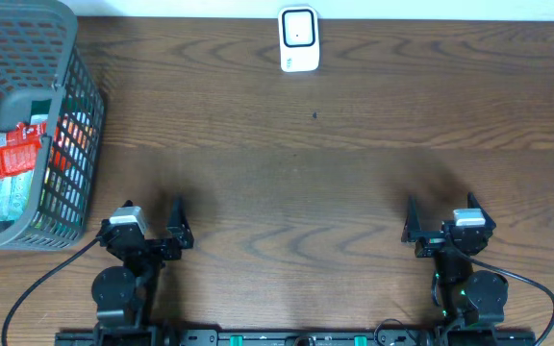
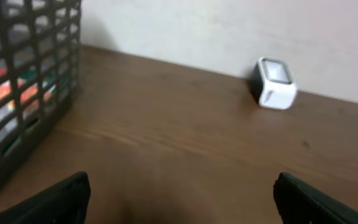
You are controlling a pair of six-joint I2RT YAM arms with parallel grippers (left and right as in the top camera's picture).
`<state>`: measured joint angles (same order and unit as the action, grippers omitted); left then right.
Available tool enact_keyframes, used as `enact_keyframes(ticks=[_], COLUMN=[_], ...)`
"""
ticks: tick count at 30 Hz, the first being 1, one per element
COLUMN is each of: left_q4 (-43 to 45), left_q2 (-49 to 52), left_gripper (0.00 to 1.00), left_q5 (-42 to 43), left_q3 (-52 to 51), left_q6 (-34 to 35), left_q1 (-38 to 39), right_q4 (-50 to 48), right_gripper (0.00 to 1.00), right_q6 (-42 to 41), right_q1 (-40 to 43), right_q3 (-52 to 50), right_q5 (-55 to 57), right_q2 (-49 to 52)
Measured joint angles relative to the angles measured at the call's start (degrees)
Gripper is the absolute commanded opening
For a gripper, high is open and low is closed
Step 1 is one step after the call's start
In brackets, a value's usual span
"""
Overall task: Scan the item barcode
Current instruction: 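Move the left gripper up and over into the grey basket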
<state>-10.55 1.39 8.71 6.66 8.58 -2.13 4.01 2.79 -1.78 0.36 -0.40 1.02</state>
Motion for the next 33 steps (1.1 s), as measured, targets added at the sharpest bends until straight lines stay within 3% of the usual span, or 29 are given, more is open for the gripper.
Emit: enact_keyframes(ticks=[6, 9, 17, 22, 33], left_q4=[-5.51, -9.51, -18.05, -31.1, -48.37], left_q2=[1.22, 7.28, 29.92, 47.95, 71.28], left_gripper=[1.0, 0.99, 0.99, 0.99, 0.98], left_q5=[2.84, 4.5, 11.65, 14.03, 14.86], left_q3=[11.32, 19.21, 40.15, 60.48, 99.69], left_q6=[0.31, 0.42, 0.39, -1.42, -7.26], left_q1=[0.0, 0.0, 0.0, 0.0, -0.07], right_q4=[0.02, 0.0, 0.0, 0.0, 0.04], right_gripper=[0.99, 0.99, 0.99, 0.99, 0.99], right_q6=[0.0, 0.02, 0.02, 0.0, 0.02], right_q1=[0.0, 0.0, 0.0, 0.0, 0.0], right_q3=[0.0, 0.0, 0.0, 0.02, 0.0], right_q5=[0.0, 0.0, 0.17, 0.2, 0.2], right_q2=[0.0, 0.04, 0.13, 0.11, 0.11])
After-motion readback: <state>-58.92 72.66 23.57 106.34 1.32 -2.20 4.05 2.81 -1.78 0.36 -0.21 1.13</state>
